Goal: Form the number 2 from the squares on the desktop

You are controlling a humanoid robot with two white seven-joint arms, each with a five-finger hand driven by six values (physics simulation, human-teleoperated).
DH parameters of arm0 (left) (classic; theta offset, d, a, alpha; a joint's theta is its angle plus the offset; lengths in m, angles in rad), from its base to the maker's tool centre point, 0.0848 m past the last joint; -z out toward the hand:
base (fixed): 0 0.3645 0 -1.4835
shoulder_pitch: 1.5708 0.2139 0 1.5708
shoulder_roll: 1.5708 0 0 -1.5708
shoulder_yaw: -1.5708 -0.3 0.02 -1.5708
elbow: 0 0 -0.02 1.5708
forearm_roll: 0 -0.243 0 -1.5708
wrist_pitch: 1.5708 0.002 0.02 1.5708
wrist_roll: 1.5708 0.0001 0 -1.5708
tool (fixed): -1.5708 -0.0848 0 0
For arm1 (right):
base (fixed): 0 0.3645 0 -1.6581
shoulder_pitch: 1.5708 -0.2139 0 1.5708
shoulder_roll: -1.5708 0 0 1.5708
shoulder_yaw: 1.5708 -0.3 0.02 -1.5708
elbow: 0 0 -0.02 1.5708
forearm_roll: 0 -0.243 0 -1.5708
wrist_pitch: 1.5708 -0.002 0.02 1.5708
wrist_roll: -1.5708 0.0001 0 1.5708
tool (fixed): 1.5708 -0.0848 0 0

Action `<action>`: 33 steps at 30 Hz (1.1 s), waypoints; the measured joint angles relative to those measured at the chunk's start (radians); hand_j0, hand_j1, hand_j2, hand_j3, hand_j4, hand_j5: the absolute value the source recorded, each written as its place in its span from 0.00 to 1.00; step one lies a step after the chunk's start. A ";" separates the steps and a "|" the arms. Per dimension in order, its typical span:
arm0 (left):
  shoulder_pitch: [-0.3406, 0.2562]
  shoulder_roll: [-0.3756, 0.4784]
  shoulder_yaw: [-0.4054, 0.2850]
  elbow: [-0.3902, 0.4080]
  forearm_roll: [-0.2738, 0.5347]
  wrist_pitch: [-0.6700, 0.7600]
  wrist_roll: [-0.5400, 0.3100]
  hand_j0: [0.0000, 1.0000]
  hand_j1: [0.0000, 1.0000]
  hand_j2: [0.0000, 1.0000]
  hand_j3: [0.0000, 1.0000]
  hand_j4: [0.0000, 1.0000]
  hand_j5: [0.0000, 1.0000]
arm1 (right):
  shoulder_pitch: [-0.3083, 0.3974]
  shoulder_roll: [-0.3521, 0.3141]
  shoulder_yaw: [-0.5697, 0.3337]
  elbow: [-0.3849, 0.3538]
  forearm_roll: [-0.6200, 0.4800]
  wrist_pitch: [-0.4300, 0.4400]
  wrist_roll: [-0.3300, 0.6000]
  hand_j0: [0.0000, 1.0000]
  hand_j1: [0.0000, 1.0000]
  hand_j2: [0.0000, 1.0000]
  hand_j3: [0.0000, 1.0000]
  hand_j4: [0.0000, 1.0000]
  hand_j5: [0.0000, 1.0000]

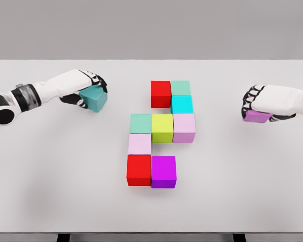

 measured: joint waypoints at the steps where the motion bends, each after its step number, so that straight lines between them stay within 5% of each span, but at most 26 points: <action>1: -0.003 -0.006 0.000 0.005 0.000 0.000 -0.001 0.62 0.62 0.62 0.62 0.62 0.62 | 0.009 -0.007 -0.003 -0.019 -0.006 0.000 0.000 0.56 0.56 0.56 0.56 0.56 0.56; 8: -0.032 -0.055 -0.001 0.059 -0.007 0.000 -0.010 0.62 0.62 0.62 0.62 0.62 0.62 | 0.152 -0.046 -0.062 -0.155 -0.019 -0.001 0.000 0.56 0.56 0.56 0.56 0.56 0.56; 12: -0.049 -0.080 -0.001 0.088 -0.012 0.000 -0.015 0.62 0.62 0.62 0.62 0.62 0.62 | 0.158 -0.062 -0.097 -0.192 -0.049 0.000 -0.001 0.56 0.56 0.56 0.56 0.56 0.56; 19: -0.067 -0.123 -0.001 0.140 -0.017 0.000 -0.022 0.62 0.62 0.62 0.62 0.62 0.62 | 0.179 -0.085 -0.100 -0.207 -0.136 0.000 -0.001 0.56 0.56 0.56 0.56 0.56 0.56; 33: -0.080 -0.188 0.006 0.202 -0.010 0.003 -0.041 0.68 0.68 0.68 0.68 0.68 0.68 | 0.241 -0.028 -0.058 -0.213 -0.223 0.000 -0.001 0.56 0.56 0.56 0.56 0.56 0.56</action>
